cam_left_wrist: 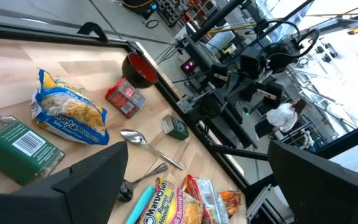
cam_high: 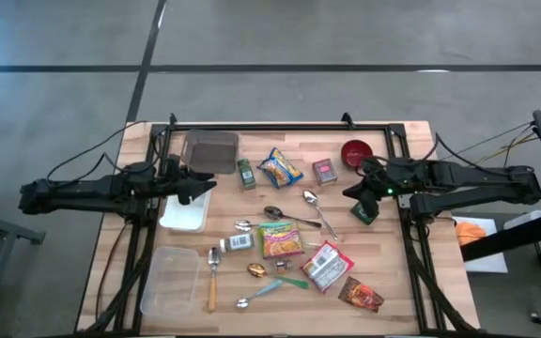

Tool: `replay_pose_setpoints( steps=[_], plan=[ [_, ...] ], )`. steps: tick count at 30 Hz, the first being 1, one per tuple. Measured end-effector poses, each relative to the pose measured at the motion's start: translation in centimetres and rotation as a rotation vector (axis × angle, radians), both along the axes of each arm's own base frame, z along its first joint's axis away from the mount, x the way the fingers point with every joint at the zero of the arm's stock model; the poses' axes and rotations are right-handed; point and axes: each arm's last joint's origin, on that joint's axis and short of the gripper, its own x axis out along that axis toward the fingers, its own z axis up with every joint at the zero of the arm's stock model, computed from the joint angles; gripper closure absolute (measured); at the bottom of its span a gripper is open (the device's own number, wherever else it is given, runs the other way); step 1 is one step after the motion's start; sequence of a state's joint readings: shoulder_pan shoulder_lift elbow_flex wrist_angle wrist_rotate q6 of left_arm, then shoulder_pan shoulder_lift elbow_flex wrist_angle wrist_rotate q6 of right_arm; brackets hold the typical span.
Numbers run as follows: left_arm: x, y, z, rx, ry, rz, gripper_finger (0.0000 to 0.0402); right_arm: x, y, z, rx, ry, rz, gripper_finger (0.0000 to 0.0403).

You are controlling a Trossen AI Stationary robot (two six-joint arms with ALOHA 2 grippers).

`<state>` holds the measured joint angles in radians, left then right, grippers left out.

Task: Pick & Place Food Item
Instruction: Put the black seasoning can into the white bin

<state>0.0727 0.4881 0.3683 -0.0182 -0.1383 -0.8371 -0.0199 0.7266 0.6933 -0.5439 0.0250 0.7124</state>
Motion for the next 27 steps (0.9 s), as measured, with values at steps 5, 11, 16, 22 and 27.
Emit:
replay_pose_setpoints(
  steps=[5,11,16,22,27],
  plan=[
    [0.0,0.0,0.0,0.000,0.000,0.000,0.0012,1.2,0.3,-1.0,0.068,0.070,0.090,0.0389],
    [0.0,0.0,0.0,0.000,0.000,0.000,0.0012,2.5,0.5,-2.1,0.092,0.146,0.157,0.0317],
    [0.0,0.0,0.0,-0.001,0.000,0.000,0.0012,2.9,0.1,-2.9,0.016,0.211,0.076,0.0228],
    [0.0,0.0,0.0,-0.003,0.000,0.000,0.0012,1.7,-0.1,-3.3,0.018,0.490,-0.064,0.0179],
    [0.0,0.0,0.0,-0.003,0.000,0.000,0.0012,1.5,-0.2,-3.4,-0.011,0.627,-0.074,0.0177]
  ],
)
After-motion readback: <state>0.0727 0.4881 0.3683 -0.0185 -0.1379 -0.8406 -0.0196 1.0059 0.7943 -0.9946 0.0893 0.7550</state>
